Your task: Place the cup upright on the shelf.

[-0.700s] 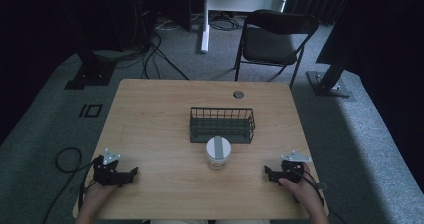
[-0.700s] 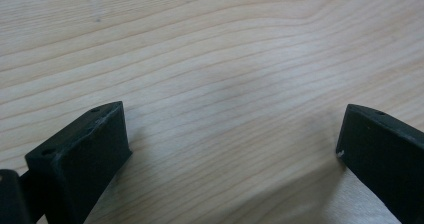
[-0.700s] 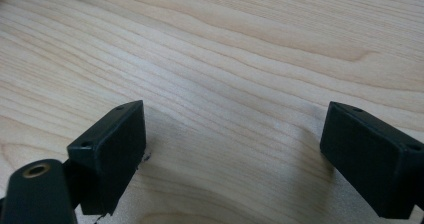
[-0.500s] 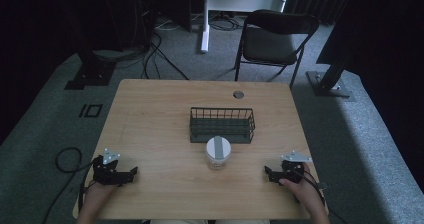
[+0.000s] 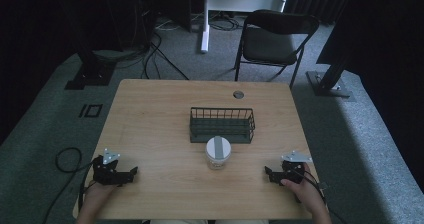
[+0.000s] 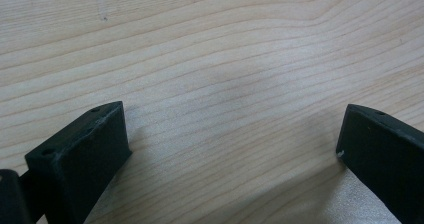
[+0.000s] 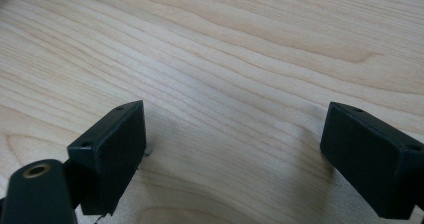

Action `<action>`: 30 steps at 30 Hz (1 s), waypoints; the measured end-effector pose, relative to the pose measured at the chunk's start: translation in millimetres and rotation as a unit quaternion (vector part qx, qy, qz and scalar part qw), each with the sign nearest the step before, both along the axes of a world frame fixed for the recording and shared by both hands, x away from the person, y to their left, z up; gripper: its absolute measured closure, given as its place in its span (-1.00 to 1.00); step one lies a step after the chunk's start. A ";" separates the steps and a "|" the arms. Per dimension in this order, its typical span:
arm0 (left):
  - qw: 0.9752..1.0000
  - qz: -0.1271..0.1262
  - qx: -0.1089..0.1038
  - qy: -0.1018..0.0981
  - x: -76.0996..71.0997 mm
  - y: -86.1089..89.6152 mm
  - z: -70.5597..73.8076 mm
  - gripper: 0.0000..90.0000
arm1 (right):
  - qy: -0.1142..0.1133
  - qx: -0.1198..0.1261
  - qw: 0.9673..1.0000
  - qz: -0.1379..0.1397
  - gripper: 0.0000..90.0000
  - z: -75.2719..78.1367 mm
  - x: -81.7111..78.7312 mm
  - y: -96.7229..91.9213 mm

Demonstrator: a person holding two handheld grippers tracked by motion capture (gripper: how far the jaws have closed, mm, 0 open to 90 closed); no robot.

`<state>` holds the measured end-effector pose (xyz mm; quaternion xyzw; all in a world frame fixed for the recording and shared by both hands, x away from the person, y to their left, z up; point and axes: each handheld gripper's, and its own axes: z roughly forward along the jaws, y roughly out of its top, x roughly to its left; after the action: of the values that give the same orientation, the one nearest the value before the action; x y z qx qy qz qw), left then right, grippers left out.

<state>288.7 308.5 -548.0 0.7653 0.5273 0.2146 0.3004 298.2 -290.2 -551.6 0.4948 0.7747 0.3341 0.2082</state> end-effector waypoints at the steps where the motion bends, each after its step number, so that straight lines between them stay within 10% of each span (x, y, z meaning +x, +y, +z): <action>1: 1.000 0.000 0.000 0.000 0.0 0.0 0.0 -0.99 | 0.000 0.000 1.000 0.000 -0.76 0.0 -0.1 0.0; 30: 1.000 0.000 0.000 0.000 0.0 0.0 0.0 -0.99 | -0.016 0.011 0.999 0.033 -0.76 9.6 -3.1 15.9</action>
<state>288.7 308.5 -548.1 0.7651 0.5275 0.2147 0.3005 295.0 -274.3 -542.0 0.4653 0.7836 0.3575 0.2041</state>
